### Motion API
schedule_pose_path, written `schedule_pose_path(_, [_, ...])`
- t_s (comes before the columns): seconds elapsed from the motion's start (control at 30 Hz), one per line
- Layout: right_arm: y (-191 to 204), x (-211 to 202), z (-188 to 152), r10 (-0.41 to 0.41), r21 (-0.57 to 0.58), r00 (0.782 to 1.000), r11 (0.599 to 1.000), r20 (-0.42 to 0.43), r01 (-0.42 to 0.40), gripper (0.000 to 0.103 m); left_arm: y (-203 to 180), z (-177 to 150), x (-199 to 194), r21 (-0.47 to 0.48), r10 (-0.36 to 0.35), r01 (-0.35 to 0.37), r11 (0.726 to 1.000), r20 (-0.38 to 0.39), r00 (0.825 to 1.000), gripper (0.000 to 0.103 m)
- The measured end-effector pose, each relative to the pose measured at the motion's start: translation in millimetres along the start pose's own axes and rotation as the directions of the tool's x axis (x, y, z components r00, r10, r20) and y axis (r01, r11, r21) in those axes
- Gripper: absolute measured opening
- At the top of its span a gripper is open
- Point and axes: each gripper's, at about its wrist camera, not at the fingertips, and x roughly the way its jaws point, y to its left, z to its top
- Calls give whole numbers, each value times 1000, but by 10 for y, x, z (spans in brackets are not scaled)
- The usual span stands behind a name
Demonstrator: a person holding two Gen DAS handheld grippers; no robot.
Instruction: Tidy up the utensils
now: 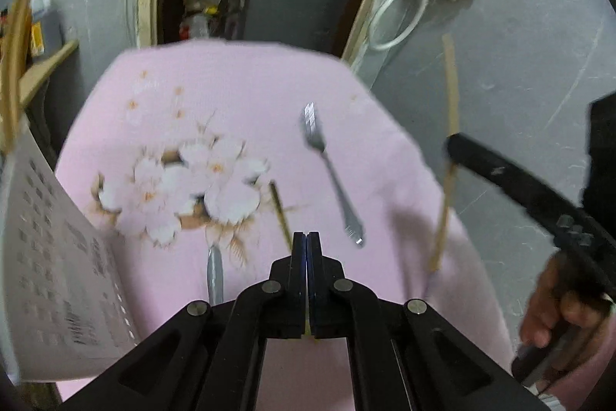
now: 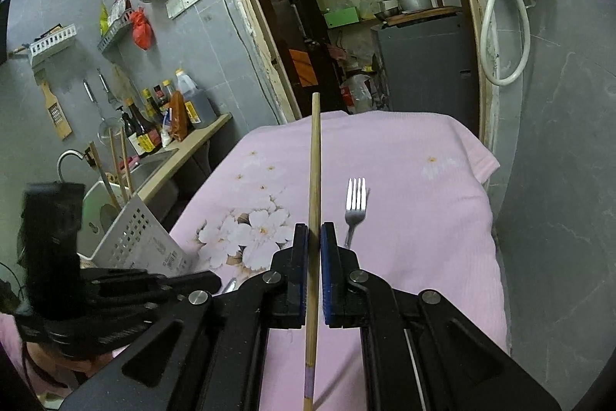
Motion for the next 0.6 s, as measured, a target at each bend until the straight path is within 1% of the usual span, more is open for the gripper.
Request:
schedule_pose_path(0.1, [-68,27,-24,-6,26,1000,1000,-7,7,6,71,-2,235,-45,3,-7,999,-75,997,1])
schedule_pose_path(0.27, [-175,110,-45,-10,61,1000,998,-16,11,6,151,1,464,-108,-31,13,994,-165,986,1])
schedule_pose_path(0.4, [-163,146,-79,-6,60,1000,998,-17,7,6,151,-92,384,-98,-32,16,995,-170,985,2])
schedule_pose_path(0.53, [-152,176,-79,-3,61,1000,998,-20,4,6,131,-299,305,-107,-39,21,994,-169,985,2])
schedule_pose_path(0.6, [-146,190,-82,-3,59,1000,998,-22,5,6,118,-408,294,-126,-48,27,992,-166,985,2])
